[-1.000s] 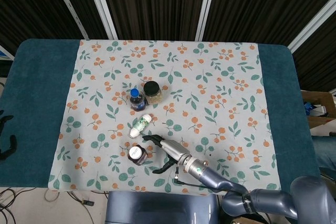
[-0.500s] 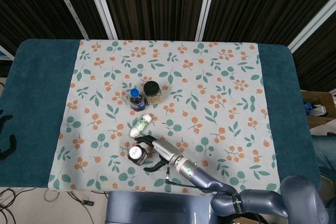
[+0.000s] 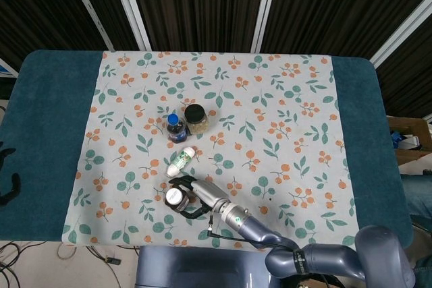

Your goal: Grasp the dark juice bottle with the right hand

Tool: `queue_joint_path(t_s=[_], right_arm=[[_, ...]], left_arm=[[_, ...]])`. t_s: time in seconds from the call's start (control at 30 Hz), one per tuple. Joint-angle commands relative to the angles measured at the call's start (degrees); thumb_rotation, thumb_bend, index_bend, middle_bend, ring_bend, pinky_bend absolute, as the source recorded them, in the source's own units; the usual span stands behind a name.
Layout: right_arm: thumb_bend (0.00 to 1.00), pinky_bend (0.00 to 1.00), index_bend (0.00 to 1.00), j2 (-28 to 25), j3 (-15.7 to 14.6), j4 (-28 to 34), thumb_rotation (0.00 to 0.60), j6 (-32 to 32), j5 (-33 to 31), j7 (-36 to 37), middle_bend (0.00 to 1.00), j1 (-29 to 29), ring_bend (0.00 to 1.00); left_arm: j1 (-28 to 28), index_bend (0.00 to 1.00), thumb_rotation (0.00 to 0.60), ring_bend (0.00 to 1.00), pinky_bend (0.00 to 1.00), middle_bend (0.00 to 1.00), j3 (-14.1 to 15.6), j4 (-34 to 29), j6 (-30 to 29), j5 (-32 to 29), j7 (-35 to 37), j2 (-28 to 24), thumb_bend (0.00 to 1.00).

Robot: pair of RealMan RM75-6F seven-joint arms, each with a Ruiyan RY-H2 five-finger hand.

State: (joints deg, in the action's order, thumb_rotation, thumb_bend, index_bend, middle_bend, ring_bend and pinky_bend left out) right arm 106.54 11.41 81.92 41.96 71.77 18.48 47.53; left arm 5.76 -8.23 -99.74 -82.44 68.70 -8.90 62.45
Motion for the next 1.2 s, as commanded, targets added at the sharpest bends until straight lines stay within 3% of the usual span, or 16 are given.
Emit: queue_joint_path(t_s=[0.03, 0.23, 0.47, 0.87, 1.2], right_arm=[[0.38, 0.19, 0.18, 0.0, 0.4, 0.4, 0.6, -0.4, -0.6, -0.6, 0.25, 0.4, 0.11], [0.38, 0.23, 0.3, 0.5, 0.5, 0.7, 0.6, -0.5, -1.1, -1.4, 0.39, 0.4, 0.27], [0.39, 0.3, 0.44, 1.0, 0.5, 0.9, 0.6, -0.4, -2.0, -2.1, 0.48, 0.3, 0.39], [0.4, 0.32, 0.46, -4.3, 1.8, 5.5, 0.6, 0.8, 0.5, 2.1, 0.5, -1.4, 0.42], [0.4, 0.32, 0.47, -16.4, 3.8, 11.7, 0.6, 2.5, 3.6, 10.7, 0.5, -4.6, 0.42]], left_arm=[[0.0, 0.2, 0.6, 0.1, 0.02, 0.07, 0.0, 0.0, 0.0, -0.1, 0.0, 0.0, 0.53], [0.0, 0.2, 0.6, 0.1, 0.02, 0.07, -0.1, -0.1, 0.0, -0.3, 0.1, -0.1, 0.53], [0.0, 0.2, 0.6, 0.1, 0.02, 0.07, -0.2, -0.3, 0.1, -0.5, 0.1, -0.2, 0.53], [0.0, 0.2, 0.6, 0.1, 0.02, 0.07, -0.1, -0.5, 0.2, -0.7, 0.2, -0.3, 0.53], [-0.1, 0.2, 0.6, 0.1, 0.02, 0.07, -0.1, -0.7, 0.1, -0.7, 0.2, -0.4, 0.53]])
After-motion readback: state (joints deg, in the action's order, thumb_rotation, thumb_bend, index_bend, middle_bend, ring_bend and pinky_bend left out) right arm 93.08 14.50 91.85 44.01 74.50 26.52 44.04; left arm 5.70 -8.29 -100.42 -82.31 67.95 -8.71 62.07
